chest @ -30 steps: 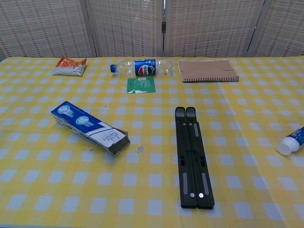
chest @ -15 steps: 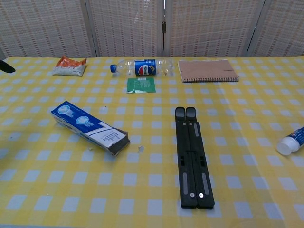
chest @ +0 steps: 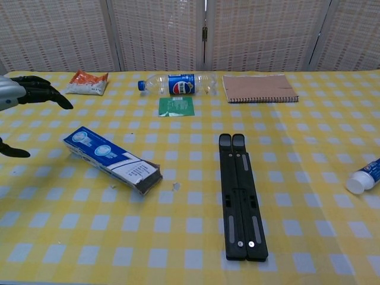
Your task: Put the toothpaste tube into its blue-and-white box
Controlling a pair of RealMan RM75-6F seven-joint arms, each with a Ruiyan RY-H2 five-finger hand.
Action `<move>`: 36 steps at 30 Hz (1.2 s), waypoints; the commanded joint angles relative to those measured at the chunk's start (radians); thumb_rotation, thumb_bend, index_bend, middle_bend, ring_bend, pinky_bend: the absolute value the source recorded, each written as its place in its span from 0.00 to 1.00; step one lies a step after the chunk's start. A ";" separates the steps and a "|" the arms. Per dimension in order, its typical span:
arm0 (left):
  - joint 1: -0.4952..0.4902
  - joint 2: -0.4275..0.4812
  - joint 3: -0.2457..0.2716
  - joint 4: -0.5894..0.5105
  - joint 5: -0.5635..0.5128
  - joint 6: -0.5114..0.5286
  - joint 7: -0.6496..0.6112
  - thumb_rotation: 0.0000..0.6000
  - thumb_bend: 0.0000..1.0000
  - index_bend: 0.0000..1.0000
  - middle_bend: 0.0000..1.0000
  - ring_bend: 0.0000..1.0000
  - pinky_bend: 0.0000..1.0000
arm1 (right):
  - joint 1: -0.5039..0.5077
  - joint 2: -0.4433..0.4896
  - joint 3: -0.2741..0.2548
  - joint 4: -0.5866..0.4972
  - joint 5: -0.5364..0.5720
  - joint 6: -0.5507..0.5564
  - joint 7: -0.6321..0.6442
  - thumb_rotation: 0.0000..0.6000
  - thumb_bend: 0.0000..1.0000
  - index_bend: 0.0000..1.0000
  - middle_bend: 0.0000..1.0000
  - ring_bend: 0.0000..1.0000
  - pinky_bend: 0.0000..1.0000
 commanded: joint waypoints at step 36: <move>-0.278 -0.102 0.107 0.135 -0.018 -0.269 -0.094 1.00 0.19 0.22 0.19 0.11 0.00 | 0.036 0.000 0.014 0.009 0.115 -0.105 -0.020 1.00 0.34 0.00 0.00 0.00 0.00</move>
